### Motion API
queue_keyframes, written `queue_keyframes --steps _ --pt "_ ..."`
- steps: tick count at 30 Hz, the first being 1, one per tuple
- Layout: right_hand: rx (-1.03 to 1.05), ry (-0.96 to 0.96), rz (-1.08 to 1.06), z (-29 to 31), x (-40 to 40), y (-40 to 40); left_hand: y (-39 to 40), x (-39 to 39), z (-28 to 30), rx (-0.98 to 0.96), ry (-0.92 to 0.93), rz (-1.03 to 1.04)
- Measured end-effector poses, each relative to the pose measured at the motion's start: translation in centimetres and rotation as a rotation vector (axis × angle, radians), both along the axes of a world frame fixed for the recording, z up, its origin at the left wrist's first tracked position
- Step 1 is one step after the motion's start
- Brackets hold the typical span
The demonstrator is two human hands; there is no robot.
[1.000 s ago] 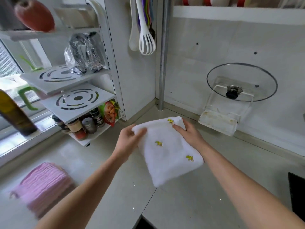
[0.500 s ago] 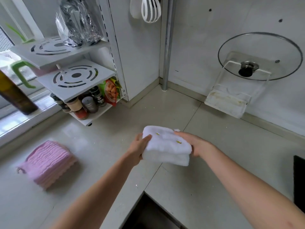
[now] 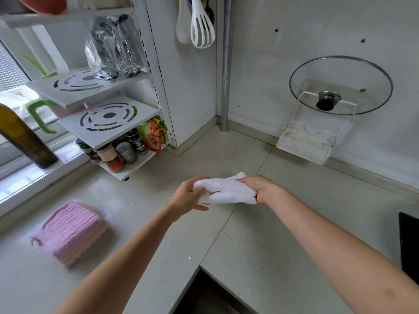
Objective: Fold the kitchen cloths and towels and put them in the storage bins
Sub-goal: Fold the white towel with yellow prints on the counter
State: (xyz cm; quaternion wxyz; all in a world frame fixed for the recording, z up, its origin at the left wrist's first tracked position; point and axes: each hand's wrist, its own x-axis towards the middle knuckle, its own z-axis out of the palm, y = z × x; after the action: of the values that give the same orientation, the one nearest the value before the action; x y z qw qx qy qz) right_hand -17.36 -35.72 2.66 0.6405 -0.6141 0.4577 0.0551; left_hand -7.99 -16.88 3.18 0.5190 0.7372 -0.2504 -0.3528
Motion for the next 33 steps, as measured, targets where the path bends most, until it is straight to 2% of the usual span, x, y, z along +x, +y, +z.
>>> queue_keyframes --steps 2,3,5,6,8,11,13,15,18,20,22,24,26,28,31,33 --pt "-0.059 0.01 -0.094 0.0 0.0 0.0 0.0 0.2 -0.1 0.002 -0.158 0.009" --pt "-0.1 -0.007 -0.153 0.0 0.1 0.0 0.0 0.3 -0.2 0.022 -0.309 -0.012" --pt "-0.139 -0.099 -0.25 -0.1 0.4 -0.2 0.1 0.1 -0.4 0.065 -0.6 -0.062" --pt "-0.144 -0.165 -0.278 -0.1 0.4 -0.2 0.2 0.0 -0.6 0.052 -0.666 -0.076" --pt "-0.143 -0.295 -0.26 0.2 -0.1 0.1 0.7 -0.1 -1.0 0.02 -0.589 -0.115" --pt "-0.243 -0.423 -0.065 -0.1 -1.4 0.5 1.5 -0.1 -1.0 -0.114 -0.099 -0.142" --pt "-0.301 -0.533 0.007 -0.8 -1.8 0.6 1.4 -0.3 -0.9 -0.24 0.125 -0.101" --pt "-0.324 -0.6 0.022 -1.7 -1.9 0.7 1.0 -0.7 -1.5 -0.284 0.042 -0.021" --pt "-0.381 -0.49 0.085 -5.0 -2.3 1.3 0.8 -1.6 -5.9 -0.184 -0.23 0.085" --pt "-0.417 -0.283 0.184 -8.8 -3.2 2.1 1.5 -2.5 -10.6 0.01 -0.347 -0.003" --pt "-0.461 -0.042 0.307 -11.7 -4.4 2.9 2.3 -3.1 -13.8 0.151 -0.375 -0.116" --pt "-0.608 0.062 0.32 -13.0 -4.8 3.2 2.5 -3.0 -14.6 0.145 -0.354 -0.113" --pt "-0.819 0.095 0.246 -12.4 -4.1 3.6 2.0 -2.6 -13.9 0.153 -0.477 -0.068" --pt "-0.977 0.033 0.194 -11.9 -2.8 3.8 0.7 -1.9 -12.9 0.167 -0.65 -0.015" --pt "-1.069 -0.023 0.384 -12.7 -0.5 4.2 -1.9 -0.8 -13.0 0.245 -0.813 -0.102" --pt "-1.083 0.054 0.528 -14.5 -0.2 4.0 -3.0 0.1 -14.5 0.392 -0.805 -0.198"
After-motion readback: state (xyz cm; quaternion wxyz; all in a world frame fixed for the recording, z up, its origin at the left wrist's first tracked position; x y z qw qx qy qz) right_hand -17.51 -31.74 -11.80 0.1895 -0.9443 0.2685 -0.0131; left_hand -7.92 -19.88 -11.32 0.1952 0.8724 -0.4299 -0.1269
